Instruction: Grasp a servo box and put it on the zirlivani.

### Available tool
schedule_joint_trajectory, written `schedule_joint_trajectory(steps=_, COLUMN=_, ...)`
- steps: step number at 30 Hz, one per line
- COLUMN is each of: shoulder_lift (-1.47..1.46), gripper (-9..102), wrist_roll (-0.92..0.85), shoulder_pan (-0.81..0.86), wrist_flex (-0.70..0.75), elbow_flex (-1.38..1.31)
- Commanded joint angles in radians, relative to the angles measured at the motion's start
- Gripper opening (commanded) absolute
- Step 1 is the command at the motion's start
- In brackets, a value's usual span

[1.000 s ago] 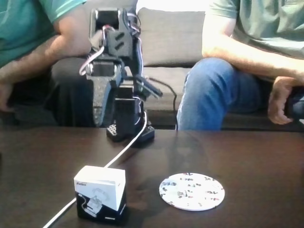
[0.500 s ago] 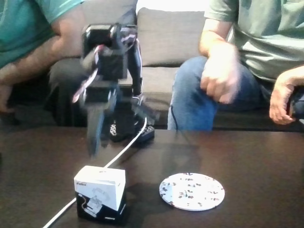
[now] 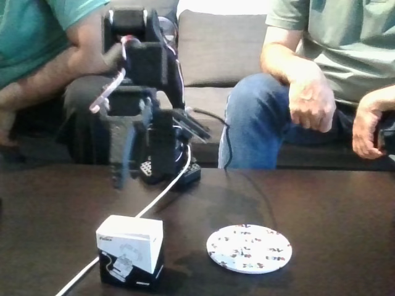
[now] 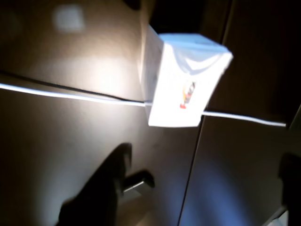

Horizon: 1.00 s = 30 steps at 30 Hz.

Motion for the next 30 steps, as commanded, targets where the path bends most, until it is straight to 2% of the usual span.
schedule_joint_trajectory(steps=1, shoulder_lift=-0.020, gripper=39, wrist_roll=0.009, shoulder_pan=-0.009, wrist_flex=0.012, elbow_flex=-0.037)
schedule_joint_trajectory(steps=30, shoulder_lift=-0.270, gripper=39, wrist_roll=0.002, shoulder_pan=0.051, wrist_flex=-0.015, elbow_flex=-0.043)
